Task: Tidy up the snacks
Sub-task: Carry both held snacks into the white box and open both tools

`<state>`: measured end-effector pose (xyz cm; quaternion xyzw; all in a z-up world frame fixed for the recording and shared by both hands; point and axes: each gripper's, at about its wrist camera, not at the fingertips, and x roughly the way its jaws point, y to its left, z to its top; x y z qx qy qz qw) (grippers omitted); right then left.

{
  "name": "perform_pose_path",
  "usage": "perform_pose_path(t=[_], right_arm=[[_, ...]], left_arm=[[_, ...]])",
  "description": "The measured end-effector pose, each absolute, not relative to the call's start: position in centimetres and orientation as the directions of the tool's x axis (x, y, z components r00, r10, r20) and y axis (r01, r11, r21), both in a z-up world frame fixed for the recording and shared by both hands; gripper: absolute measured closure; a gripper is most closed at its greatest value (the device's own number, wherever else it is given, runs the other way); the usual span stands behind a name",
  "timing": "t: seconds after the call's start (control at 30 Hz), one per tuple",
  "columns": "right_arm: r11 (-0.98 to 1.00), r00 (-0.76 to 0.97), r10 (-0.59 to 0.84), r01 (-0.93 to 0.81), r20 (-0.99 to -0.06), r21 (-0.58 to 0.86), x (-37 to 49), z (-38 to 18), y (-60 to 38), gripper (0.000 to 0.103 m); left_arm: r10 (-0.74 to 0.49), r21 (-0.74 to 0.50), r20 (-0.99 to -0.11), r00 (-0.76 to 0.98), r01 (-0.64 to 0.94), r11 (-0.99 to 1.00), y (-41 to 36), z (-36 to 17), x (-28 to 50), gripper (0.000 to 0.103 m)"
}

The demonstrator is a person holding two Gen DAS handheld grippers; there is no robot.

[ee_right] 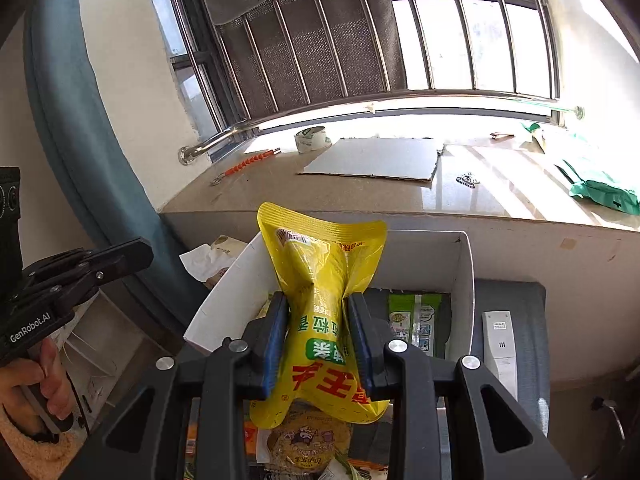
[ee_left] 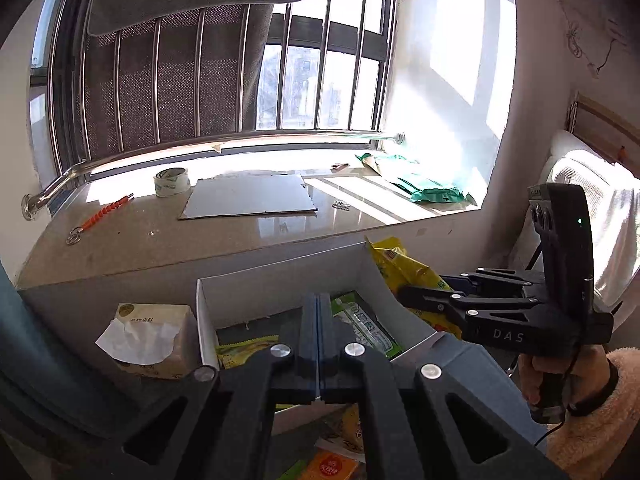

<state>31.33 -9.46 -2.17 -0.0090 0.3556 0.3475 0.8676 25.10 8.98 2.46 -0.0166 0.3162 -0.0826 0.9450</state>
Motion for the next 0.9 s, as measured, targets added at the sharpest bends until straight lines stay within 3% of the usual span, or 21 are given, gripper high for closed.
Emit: perform_pose_path(t=[0.07,0.13,0.17,0.2,0.33,0.53,0.8,0.83,0.87,0.9], right_arm=[[0.757,0.511,0.588,-0.621,-0.627,0.203,30.7,-2.3,-9.5,0.07],[0.749,0.509,0.594,-0.632,-0.623,0.198,29.8,-2.5,-9.9,0.07],[0.738,0.498,0.608,-0.641,-0.618,0.21,29.3,-2.5,-10.2,0.07],[0.73,0.491,0.62,-0.648,-0.612,0.219,28.7,-2.5,-10.4,0.07],[0.709,0.483,0.647,-0.666,-0.59,0.231,26.1,-2.7,-11.7,0.07],[0.678,0.482,0.674,-0.704,-0.56,0.21,20.9,-2.4,-13.4,0.07],[0.675,0.493,0.681,-0.709,-0.541,0.204,15.4,-2.8,-15.7,0.07],[0.676,0.491,0.68,-0.708,-0.544,0.206,15.1,-2.9,-15.8,0.07],[0.674,0.487,0.681,-0.709,-0.547,0.208,15.0,-3.0,-15.9,0.07],[0.675,0.488,0.679,-0.708,-0.548,0.206,14.8,-3.1,-16.1,0.07]], left_arm=[[-0.141,-0.052,-0.612,0.778,0.138,0.989,8.8,1.7,24.1,0.098],[-0.156,-0.034,-0.662,0.733,0.178,0.983,8.9,0.2,22.9,0.061],[-0.147,-0.015,-0.674,0.724,0.186,0.983,8.9,-0.8,22.2,0.023],[-0.137,0.008,-0.681,0.719,0.195,0.981,9.0,-1.8,21.5,0.0],[-0.214,-0.036,-0.769,0.603,0.294,0.955,10.3,-6.7,19.9,0.0],[-0.206,-0.061,-0.888,0.411,0.338,0.939,12.2,-14.4,19.7,0.0],[-0.289,-0.191,-0.918,0.273,0.335,0.923,14.3,-19.2,21.4,0.0],[-0.302,-0.193,-0.907,0.295,0.346,0.918,14.4,-19.0,21.2,0.002],[-0.298,-0.182,-0.903,0.31,0.353,0.918,14.4,-18.9,21.1,0.011],[-0.312,-0.188,-0.895,0.32,0.365,0.912,14.3,-18.6,20.8,0.029]])
